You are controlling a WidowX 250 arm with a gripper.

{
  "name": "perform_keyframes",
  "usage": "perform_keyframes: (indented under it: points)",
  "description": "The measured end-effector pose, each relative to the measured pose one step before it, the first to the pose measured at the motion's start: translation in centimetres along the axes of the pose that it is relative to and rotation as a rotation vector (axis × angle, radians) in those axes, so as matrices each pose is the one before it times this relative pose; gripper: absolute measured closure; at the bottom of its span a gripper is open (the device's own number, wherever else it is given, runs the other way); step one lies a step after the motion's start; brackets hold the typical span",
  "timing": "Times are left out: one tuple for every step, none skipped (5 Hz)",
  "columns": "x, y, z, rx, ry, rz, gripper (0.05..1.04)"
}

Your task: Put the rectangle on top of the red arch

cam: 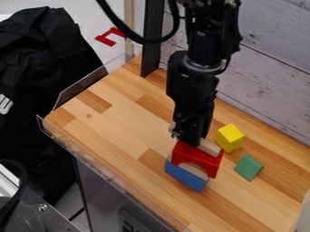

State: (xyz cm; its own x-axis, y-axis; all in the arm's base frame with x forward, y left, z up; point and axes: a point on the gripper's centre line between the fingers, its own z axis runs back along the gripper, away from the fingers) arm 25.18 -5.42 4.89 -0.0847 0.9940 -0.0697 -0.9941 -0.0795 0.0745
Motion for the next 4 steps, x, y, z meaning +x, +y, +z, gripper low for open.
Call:
perform_keyframes:
  points:
    - [-0.006,-0.340,0.062,-0.0047,0.0013,0.0042,0.383]
    - [-0.182,-0.510,0.446,-0.0042,0.0021,-0.0050,0.113]
    - [-0.116,-0.259,0.433,-0.0024,0.0043,-0.0047,0.083]
    - [0.005,-1.380,2.877,-0.0704,-0.0103,-0.0176,0.083]
